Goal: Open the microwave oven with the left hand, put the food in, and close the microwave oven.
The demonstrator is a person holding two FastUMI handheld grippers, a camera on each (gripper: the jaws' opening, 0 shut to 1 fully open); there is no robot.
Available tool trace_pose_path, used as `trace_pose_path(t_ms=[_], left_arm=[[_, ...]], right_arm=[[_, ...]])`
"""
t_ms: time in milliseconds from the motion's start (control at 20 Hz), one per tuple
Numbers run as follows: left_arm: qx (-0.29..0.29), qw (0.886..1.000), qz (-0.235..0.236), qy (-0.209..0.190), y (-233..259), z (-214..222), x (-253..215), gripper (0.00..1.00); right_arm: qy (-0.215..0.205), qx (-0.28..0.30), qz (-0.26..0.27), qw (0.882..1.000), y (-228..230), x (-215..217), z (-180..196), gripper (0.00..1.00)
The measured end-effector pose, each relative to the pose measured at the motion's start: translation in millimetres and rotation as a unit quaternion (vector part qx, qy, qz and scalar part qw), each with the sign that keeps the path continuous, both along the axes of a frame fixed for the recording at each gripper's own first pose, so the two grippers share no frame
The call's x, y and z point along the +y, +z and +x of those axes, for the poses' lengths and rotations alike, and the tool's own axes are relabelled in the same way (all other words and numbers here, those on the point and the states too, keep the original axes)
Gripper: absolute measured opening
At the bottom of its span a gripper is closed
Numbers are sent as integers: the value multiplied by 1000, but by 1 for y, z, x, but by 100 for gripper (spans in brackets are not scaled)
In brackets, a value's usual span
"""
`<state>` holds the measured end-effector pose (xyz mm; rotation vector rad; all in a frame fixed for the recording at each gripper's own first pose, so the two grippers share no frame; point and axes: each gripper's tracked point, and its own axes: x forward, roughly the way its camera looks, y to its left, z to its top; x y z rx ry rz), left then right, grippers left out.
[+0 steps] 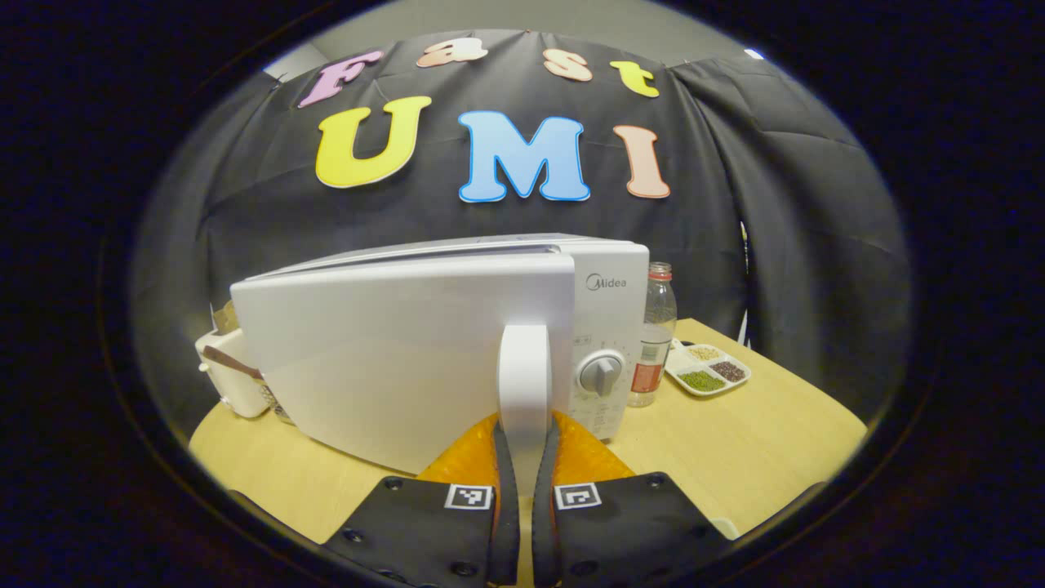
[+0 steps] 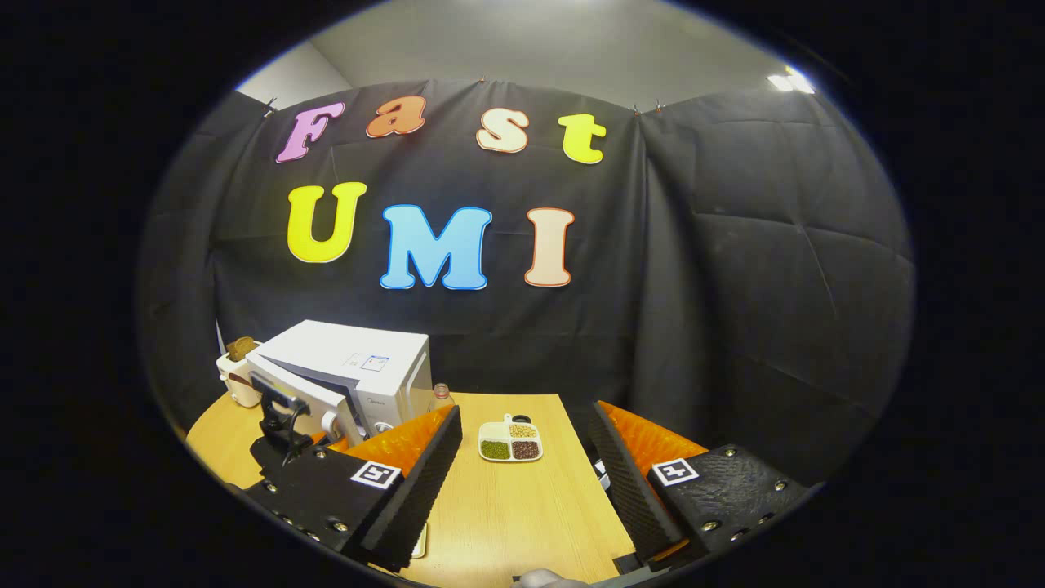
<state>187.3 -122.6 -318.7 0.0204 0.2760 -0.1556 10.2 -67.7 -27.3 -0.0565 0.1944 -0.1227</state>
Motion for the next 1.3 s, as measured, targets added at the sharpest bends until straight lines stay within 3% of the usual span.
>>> trace_pose_path(t_ms=[200,350,450,550,900,950,1050,1150,1200,1300], left_arm=[[8,1000,2,10,-3,-10,3,13],[10,999,20,31,-3,-5,6,24],[-6,997,48,61,4,2,26,62],[-8,998,33,59,6,2,25,100],[-8,998,28,61,4,-24,39,98],[-7,998,27,62,3,-32,42,94],[-7,997,31,68,4,-52,53,100],[-6,996,37,76,5,-71,65,100],[-5,996,39,81,6,-81,73,94],[-10,995,43,91,10,-99,87,98]], right_arm=[[28,4,8,1000,-2,7,5,96],[47,2,1,999,-4,13,4,99],[53,1,-8,999,-4,14,1,96],[55,0,-9,998,-3,13,-1,96],[68,2,-4,998,-5,19,-3,96],[74,2,-2,997,-6,23,-3,96],[86,3,0,996,-7,31,-5,96],[100,5,3,995,-8,42,-8,96],[108,4,2,994,-8,47,-9,96],[121,6,-1,993,-12,57,-11,96]])
